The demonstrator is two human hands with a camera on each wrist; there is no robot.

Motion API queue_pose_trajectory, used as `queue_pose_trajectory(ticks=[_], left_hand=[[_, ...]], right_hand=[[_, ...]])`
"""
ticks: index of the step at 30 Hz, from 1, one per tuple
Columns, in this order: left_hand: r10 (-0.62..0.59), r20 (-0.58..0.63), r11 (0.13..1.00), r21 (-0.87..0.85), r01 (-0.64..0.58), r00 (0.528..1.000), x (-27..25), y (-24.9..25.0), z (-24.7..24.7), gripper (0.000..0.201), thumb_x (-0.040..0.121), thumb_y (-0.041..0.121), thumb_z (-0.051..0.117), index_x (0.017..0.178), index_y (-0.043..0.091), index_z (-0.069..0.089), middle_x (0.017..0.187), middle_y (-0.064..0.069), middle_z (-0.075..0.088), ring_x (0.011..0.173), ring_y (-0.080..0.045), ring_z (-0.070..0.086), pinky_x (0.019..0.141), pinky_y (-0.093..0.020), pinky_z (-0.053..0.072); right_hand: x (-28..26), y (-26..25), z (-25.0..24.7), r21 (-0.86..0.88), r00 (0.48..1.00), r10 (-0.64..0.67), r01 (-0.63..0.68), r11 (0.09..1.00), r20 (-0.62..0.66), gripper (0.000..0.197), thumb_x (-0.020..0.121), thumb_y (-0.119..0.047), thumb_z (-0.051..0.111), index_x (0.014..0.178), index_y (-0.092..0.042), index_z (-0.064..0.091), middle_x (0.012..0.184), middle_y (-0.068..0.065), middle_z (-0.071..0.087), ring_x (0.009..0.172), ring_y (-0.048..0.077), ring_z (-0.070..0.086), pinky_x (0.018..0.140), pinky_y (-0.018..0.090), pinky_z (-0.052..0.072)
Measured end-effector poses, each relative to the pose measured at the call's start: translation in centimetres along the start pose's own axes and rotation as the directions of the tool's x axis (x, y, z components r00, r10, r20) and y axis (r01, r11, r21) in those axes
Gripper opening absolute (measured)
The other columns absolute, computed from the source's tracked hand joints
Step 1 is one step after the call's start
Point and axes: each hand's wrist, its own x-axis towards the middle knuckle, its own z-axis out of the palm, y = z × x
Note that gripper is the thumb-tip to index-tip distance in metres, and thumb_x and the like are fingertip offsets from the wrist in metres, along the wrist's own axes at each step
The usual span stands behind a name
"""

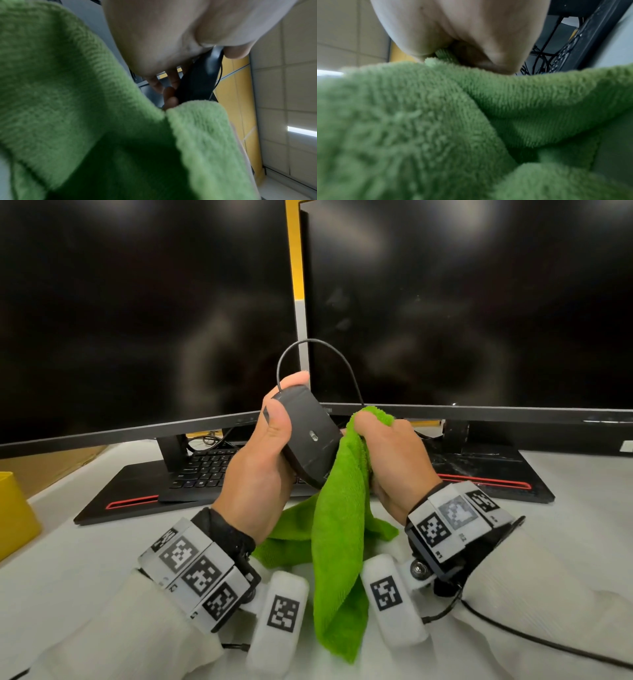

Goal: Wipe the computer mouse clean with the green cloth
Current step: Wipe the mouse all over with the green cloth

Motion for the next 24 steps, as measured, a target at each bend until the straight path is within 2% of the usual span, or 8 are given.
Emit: queue_pose_trajectory(ticks=[4,7,10,11,14,18,21,24], left_hand=[[0.012,-0.074,1.000,0.017,-0.011,0.997,0.4,0.3,-0.9,0.055,0.105,0.050,0.034,0.153,0.028,0.046,0.119,-0.003,0.064,0.110,-0.019,0.063,0.107,-0.043,0.051],[0.006,-0.117,1.000,0.026,-0.003,0.993,0.5,0.3,-1.4,0.055,0.102,0.049,0.035,0.152,0.030,0.049,0.126,-0.003,0.060,0.114,-0.020,0.059,0.108,-0.041,0.050],[0.009,-0.139,0.999,0.034,-0.004,0.990,0.4,0.3,-1.6,0.053,0.104,0.048,0.036,0.151,0.029,0.049,0.125,-0.003,0.059,0.111,-0.018,0.060,0.100,-0.035,0.056],[0.007,-0.145,0.999,0.034,-0.002,0.989,0.5,0.4,-1.6,0.050,0.107,0.047,0.034,0.152,0.028,0.048,0.124,-0.003,0.059,0.109,-0.017,0.061,0.098,-0.034,0.057],[-0.007,-0.178,1.000,0.026,0.012,0.984,0.6,0.5,-1.7,0.049,0.111,0.046,0.030,0.153,0.028,0.048,0.123,-0.003,0.059,0.107,-0.017,0.061,0.097,-0.034,0.058],[-0.054,-0.219,0.998,-0.022,0.050,0.974,0.8,0.7,-1.8,0.054,0.107,0.051,0.032,0.153,0.027,0.048,0.128,-0.010,0.057,0.116,-0.025,0.058,0.098,-0.036,0.057],[-0.141,-0.251,0.989,-0.089,0.122,0.958,0.8,1.1,-1.4,0.058,0.105,0.053,0.032,0.149,0.023,0.053,0.128,-0.012,0.062,0.119,-0.028,0.062,0.090,-0.034,0.063],[-0.191,-0.256,0.978,-0.131,0.162,0.948,0.7,1.3,-1.4,0.063,0.106,0.057,0.032,0.146,0.016,0.057,0.115,-0.015,0.068,0.106,-0.028,0.069,0.081,-0.035,0.063]], right_hand=[[0.8,-0.1,-1.3,-0.010,0.997,0.066,-0.066,0.998,-0.028,0.039,0.075,-0.026,0.069,0.100,0.003,0.075,0.079,0.018,0.072,0.075,0.034,0.069,0.077,0.053,0.063],[1.0,0.0,-1.8,-0.112,1.000,0.015,-0.015,0.994,-0.006,0.045,0.066,-0.035,0.075,0.092,0.002,0.073,0.086,0.027,0.073,0.075,0.040,0.071,0.075,0.065,0.059],[0.9,-0.2,-1.8,-0.190,0.992,-0.122,0.112,0.975,-0.043,0.035,0.075,-0.023,0.076,0.076,0.011,0.066,0.068,0.023,0.062,0.058,0.031,0.059,0.053,0.039,0.050],[1.0,-0.4,-1.9,-0.232,0.978,-0.192,0.168,0.958,-0.086,0.035,0.074,-0.020,0.075,0.071,0.013,0.063,0.063,0.021,0.056,0.057,0.026,0.053,0.052,0.039,0.045],[1.4,-2.3,-3.3,-0.421,0.876,-0.356,0.203,0.884,-0.326,0.031,0.073,-0.018,0.067,0.049,-0.005,0.051,0.053,0.008,0.046,0.059,0.023,0.046,0.057,0.045,0.046],[0.9,-6.2,-6.4,-0.525,0.743,-0.436,0.135,0.840,-0.507,0.023,0.076,-0.025,0.059,0.058,-0.024,0.044,0.059,0.001,0.048,0.061,0.028,0.050,0.074,0.043,0.052],[0.8,-6.6,-6.3,-0.442,0.824,-0.332,0.112,0.890,-0.460,0.025,0.077,-0.022,0.067,0.059,-0.013,0.052,0.068,0.010,0.056,0.072,0.031,0.059,0.080,0.053,0.060],[0.3,-5.5,-3.8,-0.165,0.976,-0.172,0.149,0.975,-0.134,0.043,0.076,-0.009,0.081,0.086,0.026,0.058,0.078,0.023,0.058,0.073,0.029,0.061,0.060,0.040,0.056]])
